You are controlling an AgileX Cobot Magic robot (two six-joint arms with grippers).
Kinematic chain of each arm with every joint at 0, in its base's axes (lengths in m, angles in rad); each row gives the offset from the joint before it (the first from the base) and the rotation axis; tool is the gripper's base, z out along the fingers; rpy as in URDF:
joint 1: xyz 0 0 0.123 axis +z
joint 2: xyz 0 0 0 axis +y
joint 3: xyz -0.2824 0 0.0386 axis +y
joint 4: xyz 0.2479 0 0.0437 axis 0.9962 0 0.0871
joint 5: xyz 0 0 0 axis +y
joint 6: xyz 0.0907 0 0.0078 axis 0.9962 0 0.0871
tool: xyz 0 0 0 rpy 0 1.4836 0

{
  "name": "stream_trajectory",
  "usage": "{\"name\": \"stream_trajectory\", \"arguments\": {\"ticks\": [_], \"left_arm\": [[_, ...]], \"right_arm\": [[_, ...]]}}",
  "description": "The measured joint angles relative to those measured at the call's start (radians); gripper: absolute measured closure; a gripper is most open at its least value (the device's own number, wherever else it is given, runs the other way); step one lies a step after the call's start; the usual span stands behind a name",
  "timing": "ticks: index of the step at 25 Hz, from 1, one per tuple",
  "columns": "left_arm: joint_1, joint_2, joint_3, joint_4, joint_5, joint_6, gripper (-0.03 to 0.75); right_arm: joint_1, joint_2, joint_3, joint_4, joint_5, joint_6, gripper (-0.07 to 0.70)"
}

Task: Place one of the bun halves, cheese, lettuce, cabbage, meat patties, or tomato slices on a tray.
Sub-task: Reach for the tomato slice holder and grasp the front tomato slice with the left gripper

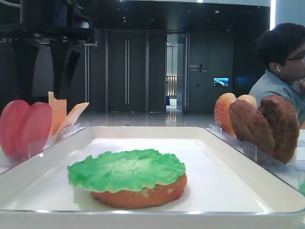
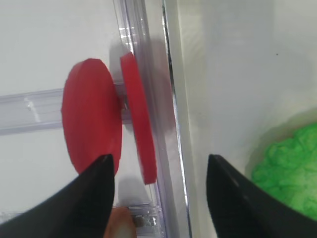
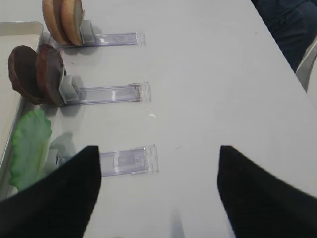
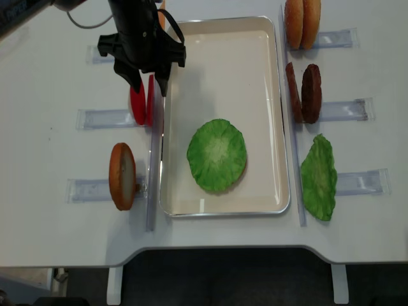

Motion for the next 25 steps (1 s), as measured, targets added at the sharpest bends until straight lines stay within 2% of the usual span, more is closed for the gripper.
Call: {"name": "stream_trajectory", "arguments": {"ticks": [7, 15, 25], "left_arm": [[0.0, 0.045, 0.0, 0.004, -0.016, 0.0, 0.265], [0.0, 0.051, 0.0, 0.022, -0.023, 0.0, 0.327], [0.0, 0.051, 0.0, 0.028, -0.03, 0.0, 0.335]], "right_arm": [[0.0, 0.0, 0.0, 0.0, 0.0, 0.0, 0.144], [0.0, 0.0, 0.0, 0.0, 0.0, 0.0, 0.144], [0.0, 0.0, 0.0, 0.0, 0.0, 0.0, 0.144]]}}
